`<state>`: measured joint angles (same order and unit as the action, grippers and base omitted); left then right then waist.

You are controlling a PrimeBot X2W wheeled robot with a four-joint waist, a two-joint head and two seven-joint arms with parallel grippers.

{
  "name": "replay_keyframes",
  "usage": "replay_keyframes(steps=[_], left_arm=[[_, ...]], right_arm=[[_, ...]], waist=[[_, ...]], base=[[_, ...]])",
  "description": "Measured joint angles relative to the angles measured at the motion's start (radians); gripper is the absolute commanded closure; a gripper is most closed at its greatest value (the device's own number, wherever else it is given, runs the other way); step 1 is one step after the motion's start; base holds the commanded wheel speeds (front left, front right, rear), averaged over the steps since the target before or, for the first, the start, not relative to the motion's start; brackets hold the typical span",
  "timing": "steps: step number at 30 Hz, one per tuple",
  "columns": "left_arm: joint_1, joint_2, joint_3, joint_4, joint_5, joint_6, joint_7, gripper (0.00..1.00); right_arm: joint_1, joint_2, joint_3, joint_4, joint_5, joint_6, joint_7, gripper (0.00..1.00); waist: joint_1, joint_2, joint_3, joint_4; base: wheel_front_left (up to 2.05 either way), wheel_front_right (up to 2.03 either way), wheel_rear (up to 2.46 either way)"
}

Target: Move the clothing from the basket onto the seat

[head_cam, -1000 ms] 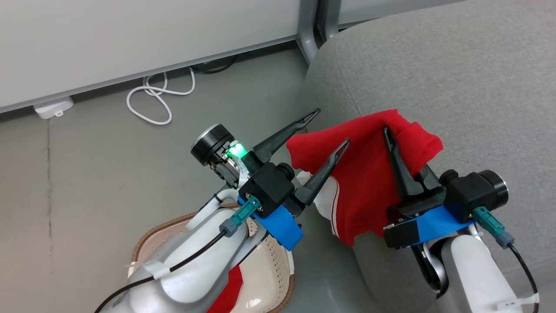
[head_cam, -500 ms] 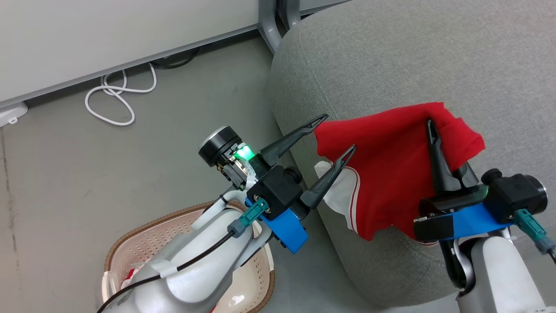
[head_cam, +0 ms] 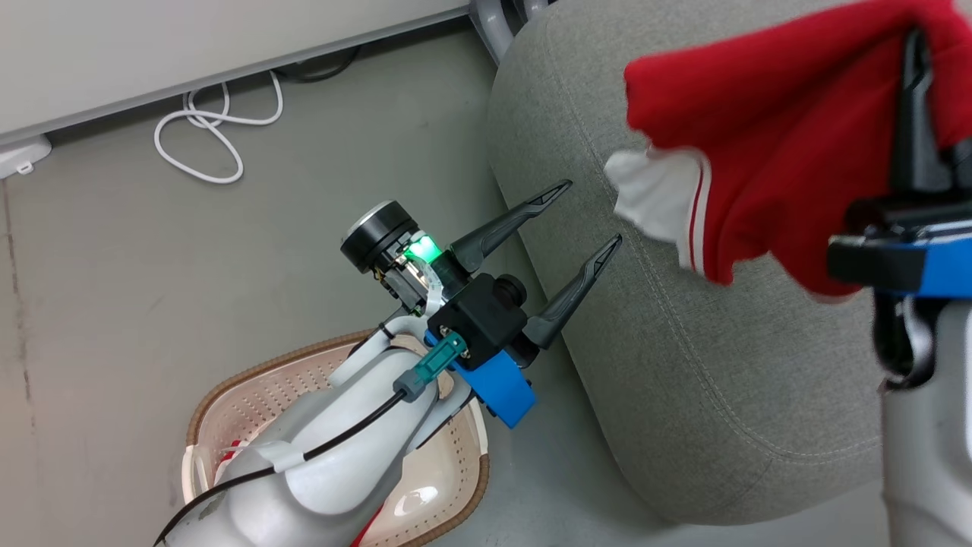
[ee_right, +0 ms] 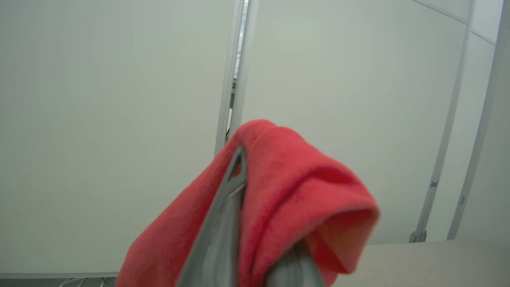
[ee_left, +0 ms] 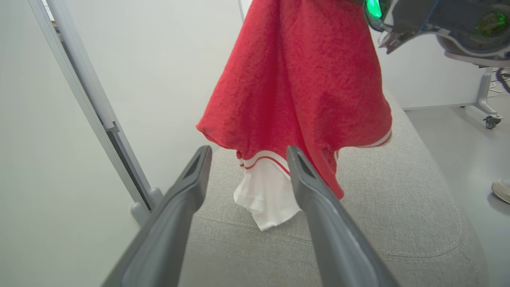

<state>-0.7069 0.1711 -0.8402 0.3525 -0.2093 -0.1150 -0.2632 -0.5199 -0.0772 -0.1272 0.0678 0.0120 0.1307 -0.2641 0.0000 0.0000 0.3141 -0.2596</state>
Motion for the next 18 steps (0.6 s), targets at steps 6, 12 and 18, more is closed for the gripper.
replay_keyframes(steps=[6,12,18], left_arm=[[-0.042,0.003,-0.004,-0.007,0.015,-0.002,0.000,0.00],[-0.088,0.006,-0.012,-0.011,0.026,-0.006,0.000,0.00],[-0.130,0.005,-0.014,-0.016,0.035,-0.008,0.000,0.00]], right_arm=[[-0.188,-0.067,-0.082,-0.020,-0.003,0.000,0.000,1.00],[-0.370,-0.159,-0.176,-0.001,-0.003,0.000,0.000,1.00],[-0.482,-0.246,-0.226,0.046,-0.003,0.000,0.000,1.00]], waist=[[0.0000,0.0000,0.066,0.020],[0.0001,0.0000,0.150,0.047],[0.0001,0.0000,0.234,0.080]], base=[[0.00,0.00,0.00],[0.00,0.00,0.00],[0.00,0.00,0.00]])
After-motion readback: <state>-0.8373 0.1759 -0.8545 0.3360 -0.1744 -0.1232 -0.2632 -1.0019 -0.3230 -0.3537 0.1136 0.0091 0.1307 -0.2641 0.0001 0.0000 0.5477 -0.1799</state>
